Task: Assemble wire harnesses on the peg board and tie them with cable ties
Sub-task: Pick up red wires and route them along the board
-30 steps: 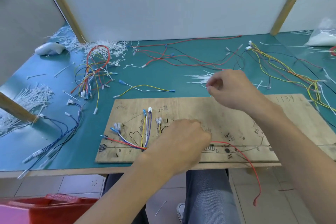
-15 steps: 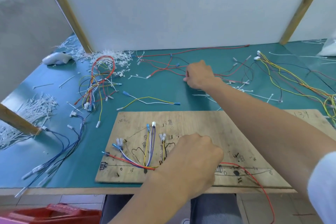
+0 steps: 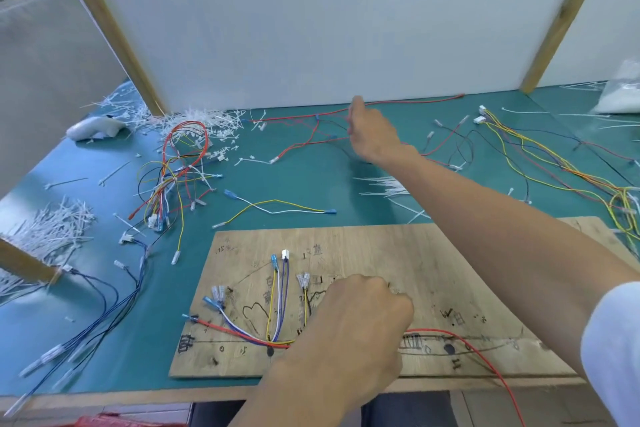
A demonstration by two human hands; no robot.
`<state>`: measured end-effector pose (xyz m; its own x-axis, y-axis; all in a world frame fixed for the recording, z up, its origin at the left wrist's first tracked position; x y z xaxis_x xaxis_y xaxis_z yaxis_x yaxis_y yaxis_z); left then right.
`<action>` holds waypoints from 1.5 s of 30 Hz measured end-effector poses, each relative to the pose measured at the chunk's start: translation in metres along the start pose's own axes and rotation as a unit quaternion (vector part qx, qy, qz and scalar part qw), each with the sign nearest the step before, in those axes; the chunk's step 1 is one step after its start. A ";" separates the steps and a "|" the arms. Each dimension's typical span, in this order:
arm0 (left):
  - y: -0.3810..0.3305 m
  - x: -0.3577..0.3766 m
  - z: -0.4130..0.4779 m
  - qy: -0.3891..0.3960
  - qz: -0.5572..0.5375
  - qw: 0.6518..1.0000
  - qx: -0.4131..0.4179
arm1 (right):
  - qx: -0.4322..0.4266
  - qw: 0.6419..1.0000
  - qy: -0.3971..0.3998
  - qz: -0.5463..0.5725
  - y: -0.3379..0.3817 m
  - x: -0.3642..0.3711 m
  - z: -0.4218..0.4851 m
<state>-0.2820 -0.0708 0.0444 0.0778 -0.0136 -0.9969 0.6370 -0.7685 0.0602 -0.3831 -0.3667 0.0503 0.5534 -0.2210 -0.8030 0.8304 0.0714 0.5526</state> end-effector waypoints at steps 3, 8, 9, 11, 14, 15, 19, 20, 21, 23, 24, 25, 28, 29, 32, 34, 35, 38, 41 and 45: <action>0.001 -0.001 0.000 0.002 -0.001 1.000 0.000 | -0.016 0.993 -0.091 0.076 0.006 -0.039 -0.008; 0.001 0.007 -0.001 0.028 -0.009 1.000 -0.008 | -0.081 0.952 -0.199 0.219 0.028 -0.097 -0.033; 0.008 0.012 -0.002 0.030 -0.034 0.999 -0.022 | -0.095 0.942 -0.219 0.236 0.034 -0.108 -0.042; 0.030 0.014 -0.003 0.049 -0.119 0.990 -0.057 | -0.135 0.923 -0.248 0.262 0.048 -0.125 -0.064; 0.077 -0.001 0.016 0.020 -0.382 0.911 -0.154 | -0.197 0.904 -0.258 0.278 0.074 -0.141 -0.103; 0.099 -0.008 0.026 -0.012 -0.488 0.851 -0.193 | -0.213 0.903 -0.251 0.274 0.082 -0.142 -0.116; 0.157 -0.050 0.065 -0.107 -0.804 0.560 -0.166 | -0.272 0.924 -0.174 0.203 0.101 -0.121 -0.170; 0.161 -0.060 0.074 -0.105 -0.822 0.541 -0.142 | -0.289 0.930 -0.155 0.168 0.103 -0.112 -0.182; 0.161 -0.068 0.082 -0.102 -0.829 0.535 -0.124 | -0.308 0.932 -0.137 0.132 0.105 -0.103 -0.193; 0.163 -0.081 0.091 -0.123 -0.822 0.542 -0.123 | -0.336 0.933 -0.111 0.072 0.106 -0.087 -0.211; 0.164 -0.085 0.095 -0.144 -0.805 0.559 -0.134 | -0.339 0.933 -0.108 0.056 0.105 -0.083 -0.217; 0.167 -0.090 0.096 -0.168 -0.779 0.587 -0.146 | -0.333 0.935 -0.108 0.054 0.100 -0.081 -0.219; 0.168 -0.103 0.088 -0.232 -0.686 0.672 -0.154 | -0.279 0.946 -0.092 0.139 0.081 -0.081 -0.219; 0.166 -0.108 0.083 -0.252 -0.670 0.683 -0.146 | -0.244 0.947 -0.088 0.187 0.072 -0.083 -0.216; 0.158 -0.123 0.065 -0.296 -0.635 0.706 -0.102 | -0.094 0.951 -0.066 0.286 0.034 -0.075 -0.204; 0.150 -0.132 0.055 -0.314 -0.608 0.725 -0.077 | -0.007 0.937 -0.031 0.348 0.012 -0.060 -0.201; 0.148 -0.136 0.050 -0.325 -0.595 0.731 -0.077 | 0.020 0.930 -0.022 0.367 0.005 -0.055 -0.201; 0.140 -0.148 0.039 -0.342 -0.592 0.726 -0.075 | 0.056 0.935 -0.016 0.349 -0.003 -0.049 -0.203; 0.133 -0.157 0.030 -0.339 -0.620 0.706 -0.035 | 0.096 0.923 0.005 0.373 -0.006 -0.038 -0.204; 0.121 -0.163 0.017 -0.312 -0.655 0.688 0.013 | 0.087 0.914 0.071 0.391 0.005 -0.023 -0.204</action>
<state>-0.2305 -0.1725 0.2137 -0.8997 0.4358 -0.0243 -0.1663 -0.3937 -0.9041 -0.3781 -0.1631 0.0260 0.9859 -0.0399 -0.1625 0.1624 -0.0048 0.9867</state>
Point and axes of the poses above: each hand's wrist, its own z-axis towards the middle knuckle, its own x-axis out of the palm, y = z × x, the point moved 10 cm from there along z, towards the middle knuckle, and after that the axes turned 11 degrees about z, right-handed, at the moved point
